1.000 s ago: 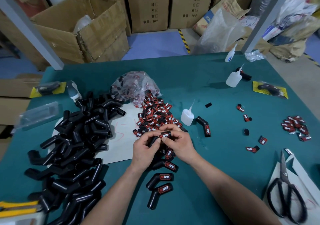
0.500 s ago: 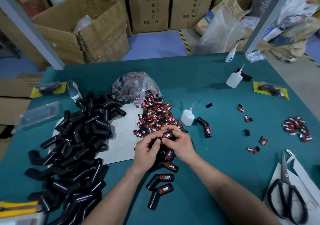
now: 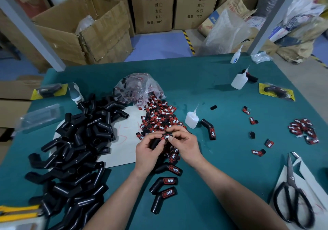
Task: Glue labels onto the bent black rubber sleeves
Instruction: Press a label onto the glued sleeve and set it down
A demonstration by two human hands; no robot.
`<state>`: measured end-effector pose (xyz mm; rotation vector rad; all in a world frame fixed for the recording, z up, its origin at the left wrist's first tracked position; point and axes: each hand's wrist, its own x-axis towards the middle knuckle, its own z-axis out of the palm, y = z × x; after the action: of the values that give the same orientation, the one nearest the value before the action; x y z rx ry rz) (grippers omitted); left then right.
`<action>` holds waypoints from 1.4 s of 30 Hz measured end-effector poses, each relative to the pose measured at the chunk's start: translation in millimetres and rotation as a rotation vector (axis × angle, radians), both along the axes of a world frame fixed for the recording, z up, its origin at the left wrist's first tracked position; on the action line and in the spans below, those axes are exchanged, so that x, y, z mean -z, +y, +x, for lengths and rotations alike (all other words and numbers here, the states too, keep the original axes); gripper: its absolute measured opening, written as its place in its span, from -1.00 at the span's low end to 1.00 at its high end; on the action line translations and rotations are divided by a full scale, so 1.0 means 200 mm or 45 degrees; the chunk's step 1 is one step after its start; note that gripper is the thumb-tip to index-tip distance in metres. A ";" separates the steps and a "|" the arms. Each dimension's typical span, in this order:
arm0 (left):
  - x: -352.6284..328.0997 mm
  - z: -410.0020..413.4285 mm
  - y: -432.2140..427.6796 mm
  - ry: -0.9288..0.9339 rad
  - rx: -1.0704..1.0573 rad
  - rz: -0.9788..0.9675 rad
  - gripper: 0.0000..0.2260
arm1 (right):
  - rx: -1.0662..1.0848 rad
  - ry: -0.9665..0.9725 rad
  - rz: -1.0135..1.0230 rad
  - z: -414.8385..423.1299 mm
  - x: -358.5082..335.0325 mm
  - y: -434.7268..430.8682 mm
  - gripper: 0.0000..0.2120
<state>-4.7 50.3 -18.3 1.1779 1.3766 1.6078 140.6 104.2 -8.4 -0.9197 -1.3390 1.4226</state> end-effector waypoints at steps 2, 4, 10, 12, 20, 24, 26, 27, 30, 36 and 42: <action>0.01 0.00 0.00 0.034 -0.022 0.043 -0.81 | -0.024 0.004 -0.019 0.00 0.00 0.00 -0.76; 0.02 -0.01 0.01 0.108 -0.040 0.096 -0.78 | -0.047 0.016 -0.044 -0.01 0.01 -0.01 -0.77; 0.08 -0.01 0.01 0.285 -0.036 0.171 -0.84 | 0.035 0.004 -0.122 -0.01 0.04 -0.01 -0.77; 0.08 -0.02 0.02 0.311 -0.044 0.199 -0.83 | 0.043 0.013 -0.128 -0.01 0.05 -0.01 -0.82; 0.07 -0.01 0.01 0.388 -0.040 0.275 -0.82 | 0.109 -0.003 -0.165 -0.01 0.04 -0.02 -0.74; 0.07 0.00 0.01 0.406 -0.048 0.278 -0.82 | 0.108 0.011 -0.193 -0.02 0.04 -0.01 -0.74; 0.06 0.00 0.00 0.409 -0.045 0.276 -0.82 | 0.096 0.004 -0.184 -0.02 0.04 -0.01 -0.73; 0.06 0.00 0.00 0.405 -0.045 0.274 -0.81 | 0.088 -0.008 -0.162 -0.01 0.04 -0.01 -0.71; 0.06 -0.01 0.00 0.398 -0.046 0.288 -0.82 | 0.049 -0.037 -0.100 -0.02 0.04 -0.02 -0.82; 0.06 0.01 0.00 0.410 -0.022 0.286 -0.82 | 0.058 -0.016 -0.067 -0.02 0.03 -0.02 -0.82; 0.05 0.01 -0.01 0.404 -0.014 0.295 -0.82 | -0.027 -0.029 -0.014 -0.02 0.02 -0.04 -0.86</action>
<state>-3.4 48.3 -28.7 1.6216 1.4160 1.6740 137.3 96.5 -13.3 -0.9337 -1.3626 1.4408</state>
